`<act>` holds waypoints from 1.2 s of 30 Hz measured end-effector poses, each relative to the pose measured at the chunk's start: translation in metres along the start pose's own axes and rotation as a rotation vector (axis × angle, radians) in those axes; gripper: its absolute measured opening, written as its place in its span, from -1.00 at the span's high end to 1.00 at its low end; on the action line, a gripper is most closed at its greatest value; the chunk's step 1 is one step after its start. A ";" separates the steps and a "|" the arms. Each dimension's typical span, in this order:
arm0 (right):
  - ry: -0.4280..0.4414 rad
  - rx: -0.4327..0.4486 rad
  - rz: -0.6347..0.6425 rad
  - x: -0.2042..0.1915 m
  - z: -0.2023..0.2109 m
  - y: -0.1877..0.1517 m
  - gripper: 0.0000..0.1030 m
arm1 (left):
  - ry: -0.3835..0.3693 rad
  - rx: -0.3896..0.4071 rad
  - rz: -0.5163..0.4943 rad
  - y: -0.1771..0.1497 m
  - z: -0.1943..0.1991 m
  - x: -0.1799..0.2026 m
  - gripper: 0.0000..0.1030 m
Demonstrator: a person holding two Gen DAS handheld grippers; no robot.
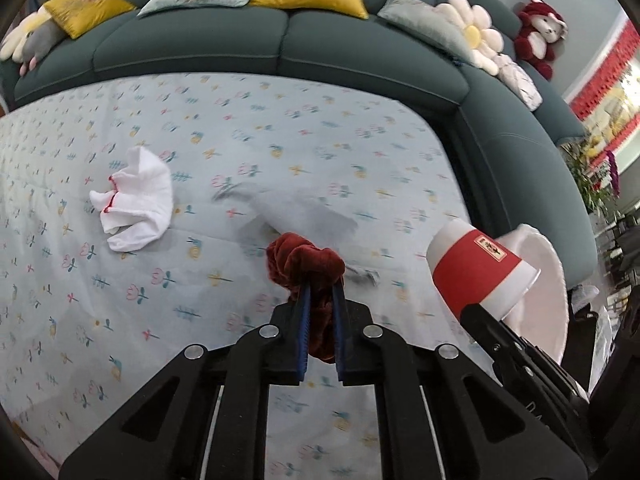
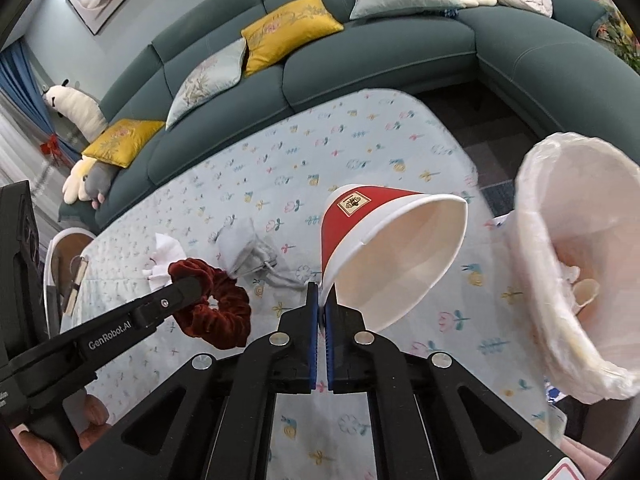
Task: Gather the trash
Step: 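Carry scrunchie and small red cup over the white bin and open both grippers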
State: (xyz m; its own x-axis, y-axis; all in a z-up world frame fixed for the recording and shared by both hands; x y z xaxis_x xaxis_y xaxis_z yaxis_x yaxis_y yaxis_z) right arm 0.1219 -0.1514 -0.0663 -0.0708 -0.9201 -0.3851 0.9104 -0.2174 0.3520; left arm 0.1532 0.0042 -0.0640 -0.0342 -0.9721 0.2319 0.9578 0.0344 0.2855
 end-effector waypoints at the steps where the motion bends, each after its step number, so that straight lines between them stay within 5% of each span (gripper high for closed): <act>1: 0.000 0.008 -0.003 0.002 0.005 0.000 0.94 | -0.005 0.004 -0.012 -0.001 0.003 0.007 0.82; 21: -0.063 0.162 -0.154 0.116 0.114 -0.015 0.94 | -0.071 0.044 -0.283 -0.029 0.037 0.171 0.82; 36: -0.092 0.184 -0.253 0.190 0.138 -0.030 0.94 | -0.074 0.018 -0.447 -0.048 0.018 0.265 0.82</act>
State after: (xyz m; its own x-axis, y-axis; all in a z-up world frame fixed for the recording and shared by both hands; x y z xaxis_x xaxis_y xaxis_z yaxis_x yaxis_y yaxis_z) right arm 0.0251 -0.3646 -0.0325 -0.3298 -0.8533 -0.4039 0.7709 -0.4904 0.4065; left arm 0.0935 -0.2505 0.0004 -0.4646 -0.8731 0.1481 0.8391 -0.3805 0.3888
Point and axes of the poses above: each gripper's, at about its wrist camera, not at the fingertips, and z roughly against the way its jaws point, x to its right, y to its top, the point moved 4 cm from there along -z, roughly the way its jaws point, and after that the axes turned 11 degrees about -x, right-handed, at the moved point
